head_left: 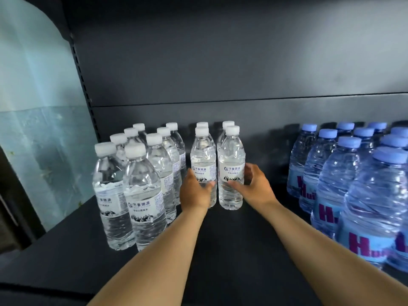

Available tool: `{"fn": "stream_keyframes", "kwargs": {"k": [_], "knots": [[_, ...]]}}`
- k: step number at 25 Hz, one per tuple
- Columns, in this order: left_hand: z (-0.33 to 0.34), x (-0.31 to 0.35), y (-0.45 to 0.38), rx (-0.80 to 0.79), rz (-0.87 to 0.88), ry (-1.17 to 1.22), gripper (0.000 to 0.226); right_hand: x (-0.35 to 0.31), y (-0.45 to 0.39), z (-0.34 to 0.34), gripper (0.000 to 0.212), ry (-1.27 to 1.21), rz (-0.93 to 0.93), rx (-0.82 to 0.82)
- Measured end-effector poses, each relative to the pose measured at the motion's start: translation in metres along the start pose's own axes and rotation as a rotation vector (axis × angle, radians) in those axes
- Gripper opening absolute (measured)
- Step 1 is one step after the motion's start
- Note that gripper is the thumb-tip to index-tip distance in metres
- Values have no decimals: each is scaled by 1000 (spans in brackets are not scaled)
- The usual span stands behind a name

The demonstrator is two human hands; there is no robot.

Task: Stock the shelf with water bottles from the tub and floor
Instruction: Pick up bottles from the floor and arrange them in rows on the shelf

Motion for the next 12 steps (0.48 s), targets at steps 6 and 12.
{"fn": "stream_keyframes", "kwargs": {"k": [6,12], "knots": [[-61,90,38,-243,240,-599,83,-81,38,-64,71,512,-75,-125],[-152,174,133,-267,464,-972,85,-179,133,-137,84,866,-134,-154]]}}
Point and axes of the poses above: each hand's wrist, its own y-axis away from the middle knuckle, its own z-axis out of the palm, x = y × z, the point moved 5 cm from there along -y, towards the middle knuckle, and after that the axes turned 1 degree about z, right-handed, at the moved point
